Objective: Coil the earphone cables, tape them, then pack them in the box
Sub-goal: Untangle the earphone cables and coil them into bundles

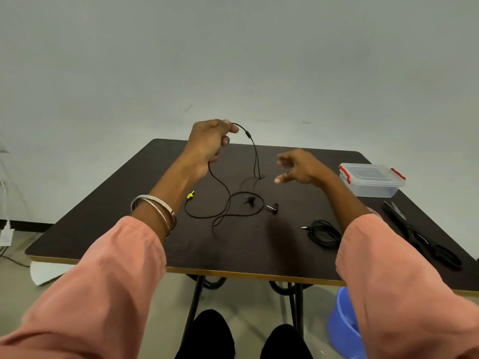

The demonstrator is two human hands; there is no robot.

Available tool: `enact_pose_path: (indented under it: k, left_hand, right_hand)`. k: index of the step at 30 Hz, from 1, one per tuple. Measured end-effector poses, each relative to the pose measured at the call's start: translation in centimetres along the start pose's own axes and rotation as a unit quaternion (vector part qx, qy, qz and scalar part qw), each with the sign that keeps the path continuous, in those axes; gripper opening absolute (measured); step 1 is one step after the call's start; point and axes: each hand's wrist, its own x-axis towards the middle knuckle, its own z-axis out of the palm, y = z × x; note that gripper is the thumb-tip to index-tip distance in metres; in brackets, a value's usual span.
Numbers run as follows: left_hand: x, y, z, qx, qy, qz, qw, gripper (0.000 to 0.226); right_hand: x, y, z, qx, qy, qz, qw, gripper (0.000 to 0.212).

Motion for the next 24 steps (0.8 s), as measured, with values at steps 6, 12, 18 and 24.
enact_pose_path:
  k: [6,12,18,24]
  left_hand:
    - [-0.4,-0.6,2.2,0.076,-0.060,0.019,0.995,0.025]
    - [-1.0,-0.7,1.3,0.099,-0.063,0.043,0.992,0.025]
    - [-1.1,-1.6,-1.0,0.089,0.001,0.067,0.994,0.029]
    - [-0.2,-2.6,-2.2,0.144,0.053,0.110,0.982,0.027]
  right_hand:
    - [-1.7,-6.0,-0.4,0.184,-0.004,-0.172,0.968,0.054]
    - [-1.6,-5.9,-0.8,0.150,0.155,-0.174,0.961,0.016]
    - [-1.5,-4.2,-1.3,0.314,0.335,-0.020,0.888,0.018]
    - [-1.2,-3.0,0.4,0.238,0.266,0.071,0.931,0.013]
